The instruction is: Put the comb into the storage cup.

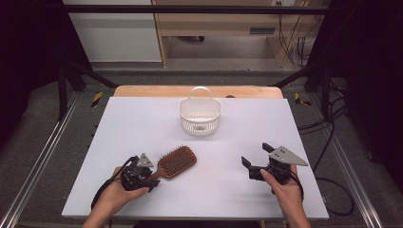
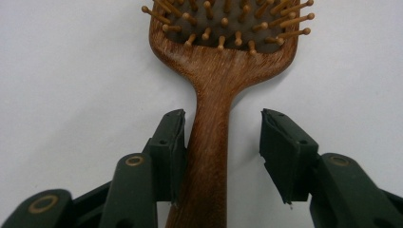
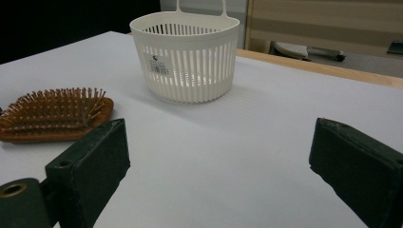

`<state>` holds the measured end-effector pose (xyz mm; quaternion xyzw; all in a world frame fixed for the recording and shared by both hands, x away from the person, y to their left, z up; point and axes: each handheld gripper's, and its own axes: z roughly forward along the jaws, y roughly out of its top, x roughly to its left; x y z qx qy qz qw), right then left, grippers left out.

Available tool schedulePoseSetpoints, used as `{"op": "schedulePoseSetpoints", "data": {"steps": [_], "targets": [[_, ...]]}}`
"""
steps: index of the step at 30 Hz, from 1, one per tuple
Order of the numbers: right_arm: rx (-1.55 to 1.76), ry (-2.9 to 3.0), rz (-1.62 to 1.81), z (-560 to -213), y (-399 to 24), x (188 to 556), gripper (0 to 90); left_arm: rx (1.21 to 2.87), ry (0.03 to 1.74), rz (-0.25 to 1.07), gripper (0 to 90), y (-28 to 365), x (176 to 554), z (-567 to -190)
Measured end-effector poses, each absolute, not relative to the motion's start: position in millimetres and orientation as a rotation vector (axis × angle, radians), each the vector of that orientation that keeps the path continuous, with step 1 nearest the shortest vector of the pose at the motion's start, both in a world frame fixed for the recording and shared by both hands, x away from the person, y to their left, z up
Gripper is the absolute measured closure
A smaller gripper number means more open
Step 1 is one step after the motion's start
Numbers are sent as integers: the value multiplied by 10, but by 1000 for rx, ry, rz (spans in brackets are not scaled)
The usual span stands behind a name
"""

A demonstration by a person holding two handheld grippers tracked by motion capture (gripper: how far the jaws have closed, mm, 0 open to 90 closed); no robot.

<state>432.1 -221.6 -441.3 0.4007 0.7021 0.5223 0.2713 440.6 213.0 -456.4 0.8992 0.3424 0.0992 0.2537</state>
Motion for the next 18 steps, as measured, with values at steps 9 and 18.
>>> {"op": "schedulePoseSetpoints", "data": {"steps": [9,18], "targets": [[1078,1894,1410,-4412,-2224,4320,65,2456,928,278,580,2107,4427,-4582],[1083,1889,1413,-4408,-2228,4323,65,2471,902,273,665,2082,4438,-4573]]}}
